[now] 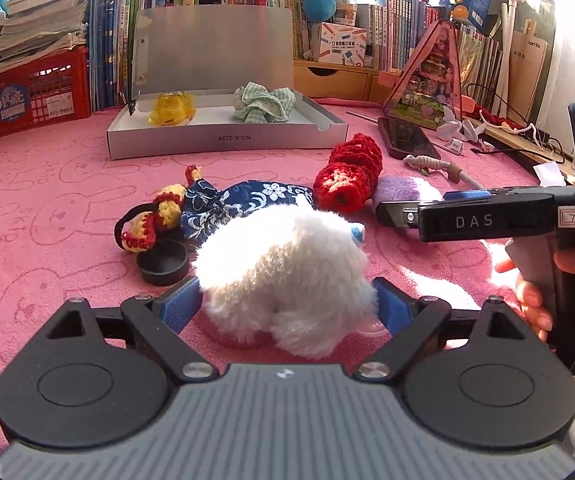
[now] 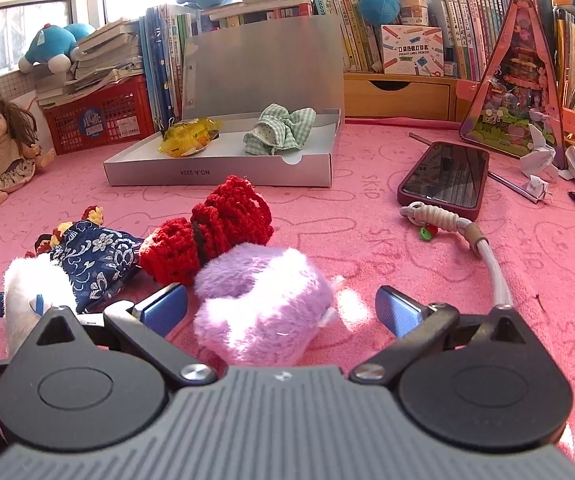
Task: Organize objects
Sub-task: 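Withdraw both tools toward the white fluffy toy and purple plush, then grasp the white fluffy toy with the left tool while the right tool grasps the purple plush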
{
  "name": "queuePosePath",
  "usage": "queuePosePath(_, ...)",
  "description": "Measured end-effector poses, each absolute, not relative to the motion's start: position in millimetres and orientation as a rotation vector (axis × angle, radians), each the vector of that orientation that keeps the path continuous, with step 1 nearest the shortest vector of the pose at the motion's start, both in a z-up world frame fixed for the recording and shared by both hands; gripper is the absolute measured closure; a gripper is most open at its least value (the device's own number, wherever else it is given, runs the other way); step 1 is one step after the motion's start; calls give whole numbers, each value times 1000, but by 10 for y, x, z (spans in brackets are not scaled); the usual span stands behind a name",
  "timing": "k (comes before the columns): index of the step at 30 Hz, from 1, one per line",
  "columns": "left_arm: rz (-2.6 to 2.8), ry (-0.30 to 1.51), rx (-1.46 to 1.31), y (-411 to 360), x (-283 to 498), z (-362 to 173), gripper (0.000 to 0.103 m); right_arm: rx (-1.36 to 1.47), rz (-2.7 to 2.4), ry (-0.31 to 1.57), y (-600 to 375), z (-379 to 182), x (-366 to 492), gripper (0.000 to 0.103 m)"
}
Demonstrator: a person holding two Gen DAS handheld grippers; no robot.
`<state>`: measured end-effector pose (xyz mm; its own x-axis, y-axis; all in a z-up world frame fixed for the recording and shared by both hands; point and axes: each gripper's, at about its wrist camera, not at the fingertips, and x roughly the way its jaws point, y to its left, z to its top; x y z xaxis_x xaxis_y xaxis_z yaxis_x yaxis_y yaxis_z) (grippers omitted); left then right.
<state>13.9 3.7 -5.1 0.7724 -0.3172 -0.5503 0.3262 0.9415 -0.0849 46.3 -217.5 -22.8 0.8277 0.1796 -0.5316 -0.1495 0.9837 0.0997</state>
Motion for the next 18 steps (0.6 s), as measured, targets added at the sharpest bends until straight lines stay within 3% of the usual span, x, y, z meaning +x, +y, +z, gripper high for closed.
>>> queuePosePath(18,-347,561,13,22,96,-9,19,-20,190,541,-2074,-205,409,0)
